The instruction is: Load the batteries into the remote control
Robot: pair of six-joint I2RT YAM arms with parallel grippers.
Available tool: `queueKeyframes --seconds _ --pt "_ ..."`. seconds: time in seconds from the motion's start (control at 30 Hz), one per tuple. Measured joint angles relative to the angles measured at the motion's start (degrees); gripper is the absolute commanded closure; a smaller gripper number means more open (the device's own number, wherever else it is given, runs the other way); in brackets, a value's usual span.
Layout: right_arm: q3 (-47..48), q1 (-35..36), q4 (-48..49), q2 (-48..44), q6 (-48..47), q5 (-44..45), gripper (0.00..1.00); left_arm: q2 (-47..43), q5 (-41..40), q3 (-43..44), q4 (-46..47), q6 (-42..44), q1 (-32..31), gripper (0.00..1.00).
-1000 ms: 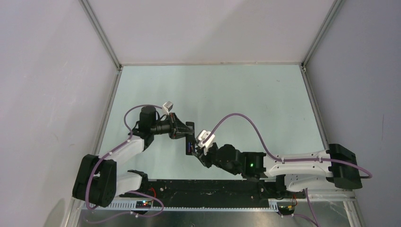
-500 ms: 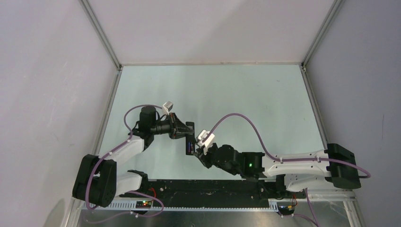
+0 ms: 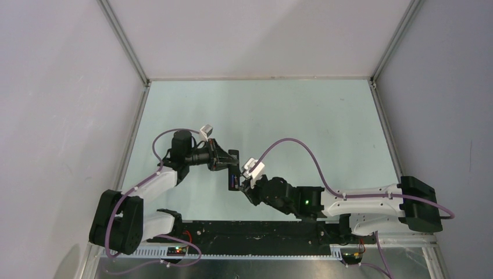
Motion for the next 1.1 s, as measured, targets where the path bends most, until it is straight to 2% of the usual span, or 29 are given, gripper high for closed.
queueKeyframes --seconds 0.3,1.1 --pt "0.00 1.11 0.09 0.00 -2.40 0.07 0.73 0.00 -0.02 0.00 0.00 0.00 0.00 1.00" --pt "0.02 0.37 2.16 1.33 -1.51 0.83 0.82 0.00 -0.07 0.00 0.00 0.13 -0.04 1.00"
